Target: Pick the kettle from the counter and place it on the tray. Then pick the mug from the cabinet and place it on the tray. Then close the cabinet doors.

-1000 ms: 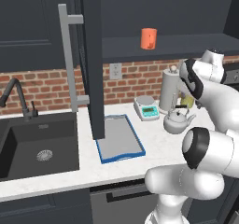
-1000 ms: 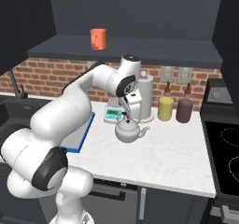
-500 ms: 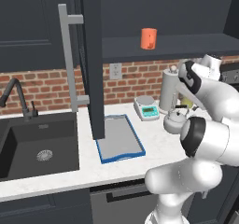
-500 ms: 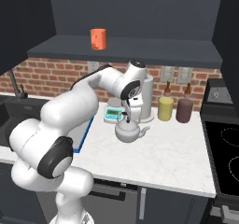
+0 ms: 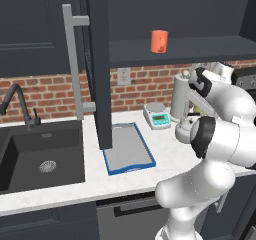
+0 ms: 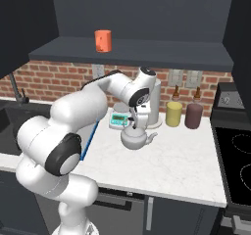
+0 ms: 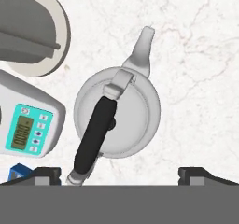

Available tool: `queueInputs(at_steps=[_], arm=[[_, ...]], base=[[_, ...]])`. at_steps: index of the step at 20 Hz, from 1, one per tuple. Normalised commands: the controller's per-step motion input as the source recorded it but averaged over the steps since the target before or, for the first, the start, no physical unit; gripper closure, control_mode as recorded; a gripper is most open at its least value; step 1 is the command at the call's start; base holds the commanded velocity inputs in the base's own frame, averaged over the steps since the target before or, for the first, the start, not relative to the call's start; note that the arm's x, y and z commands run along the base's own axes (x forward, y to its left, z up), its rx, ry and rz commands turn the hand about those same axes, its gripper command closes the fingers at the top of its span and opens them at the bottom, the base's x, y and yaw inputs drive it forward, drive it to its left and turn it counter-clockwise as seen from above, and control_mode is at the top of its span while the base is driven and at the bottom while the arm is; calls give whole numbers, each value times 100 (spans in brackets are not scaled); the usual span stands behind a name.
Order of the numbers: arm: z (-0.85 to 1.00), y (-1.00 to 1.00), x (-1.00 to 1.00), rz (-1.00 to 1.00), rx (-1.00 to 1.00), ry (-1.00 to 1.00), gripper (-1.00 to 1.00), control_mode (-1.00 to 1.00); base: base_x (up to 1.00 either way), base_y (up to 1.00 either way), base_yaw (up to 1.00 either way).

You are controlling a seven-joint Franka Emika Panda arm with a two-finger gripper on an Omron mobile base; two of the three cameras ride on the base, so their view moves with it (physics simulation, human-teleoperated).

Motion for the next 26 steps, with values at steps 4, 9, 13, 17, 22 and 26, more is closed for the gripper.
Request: queueInputs(at_steps=[4,9,13,17,22,26], arm=[[-14,-4,19,-4,2,0,-100,-100],[-16,-4,12,-5,2,0,-100,-100],[-12,-1,11,-4,0,0,-100,-100],[-9,-1,6,-3,0,0,-100,-100],[-4,0,10,-2,0,0,-100,-100],[-4,0,8,-2,0,0,-100,-100]], base=[[0,0,0],[0,0,0],[0,0,0],[0,0,0],[0,0,0],[0,0,0]])
